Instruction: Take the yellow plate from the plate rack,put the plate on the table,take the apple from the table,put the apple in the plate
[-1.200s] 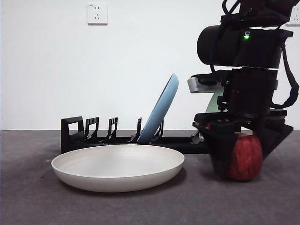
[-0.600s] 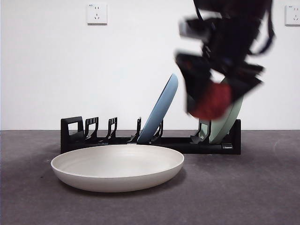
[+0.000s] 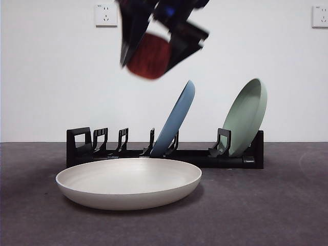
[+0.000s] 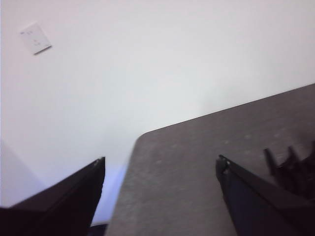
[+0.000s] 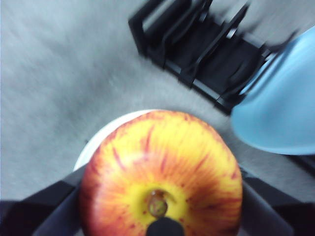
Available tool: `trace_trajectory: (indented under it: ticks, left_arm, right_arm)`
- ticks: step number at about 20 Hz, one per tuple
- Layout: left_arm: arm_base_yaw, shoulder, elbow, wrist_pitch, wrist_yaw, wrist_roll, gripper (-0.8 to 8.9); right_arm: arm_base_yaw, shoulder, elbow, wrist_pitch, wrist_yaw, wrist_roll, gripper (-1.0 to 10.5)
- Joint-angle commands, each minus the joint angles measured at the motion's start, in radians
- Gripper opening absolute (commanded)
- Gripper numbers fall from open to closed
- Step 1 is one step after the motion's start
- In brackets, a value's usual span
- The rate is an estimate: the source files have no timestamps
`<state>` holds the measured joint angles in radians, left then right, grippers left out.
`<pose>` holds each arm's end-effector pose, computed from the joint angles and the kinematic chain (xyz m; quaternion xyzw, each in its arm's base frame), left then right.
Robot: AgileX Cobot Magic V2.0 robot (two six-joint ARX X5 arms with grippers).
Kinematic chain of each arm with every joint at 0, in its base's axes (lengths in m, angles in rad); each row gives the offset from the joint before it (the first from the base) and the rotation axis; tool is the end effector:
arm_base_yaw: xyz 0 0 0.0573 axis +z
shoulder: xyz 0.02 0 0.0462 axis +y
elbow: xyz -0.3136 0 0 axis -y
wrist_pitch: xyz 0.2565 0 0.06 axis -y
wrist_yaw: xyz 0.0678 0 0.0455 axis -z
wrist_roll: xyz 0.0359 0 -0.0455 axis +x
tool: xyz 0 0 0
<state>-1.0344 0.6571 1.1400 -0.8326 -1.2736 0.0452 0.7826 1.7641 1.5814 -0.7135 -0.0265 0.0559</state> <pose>0.0523 -0.0208 0.4405 0.1811 0.0731 0.1159 0.9739 0.2887 0.2885 0.3427 -0.1367 0.4124 0.3434 0.8327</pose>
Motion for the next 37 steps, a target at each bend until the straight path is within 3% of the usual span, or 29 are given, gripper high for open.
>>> trace_trajectory:
  ticks: [1, 8, 15, 20, 21, 26, 37]
  left_arm:
    - [0.003, -0.016, -0.005, -0.026, -0.011, 0.011, 3.77]
    - [0.003, -0.026, -0.005, -0.083, -0.01, 0.008, 3.77]
    - [0.003, -0.026, -0.005, -0.115, -0.007, 0.002, 3.77]
    - [0.003, -0.026, -0.005, -0.132, -0.005, -0.027, 3.77]
    - [0.003, -0.026, -0.005, -0.142, -0.002, -0.037, 3.77]
    - [0.003, -0.026, -0.005, -0.174, 0.062, -0.08, 3.73]
    - [0.002, -0.024, -0.005, -0.143, 0.383, -0.225, 3.73]
  right_arm:
    - [0.016, 0.092, 0.024, -0.006, -0.001, 0.007, -0.1]
    - [0.052, 0.298, 0.027, -0.03, 0.003, 0.007, -0.1]
    - [0.056, 0.357, 0.027, -0.053, 0.006, 0.006, 0.4]
    - [0.056, 0.357, 0.027, -0.072, 0.01, 0.007, 5.2]
    - [0.056, 0.357, 0.027, -0.075, 0.01, 0.006, 5.7]
    - [0.058, 0.354, 0.028, -0.059, 0.006, 0.006, 5.8]
    - [0.048, 0.231, 0.038, -0.053, 0.01, -0.008, 5.7]
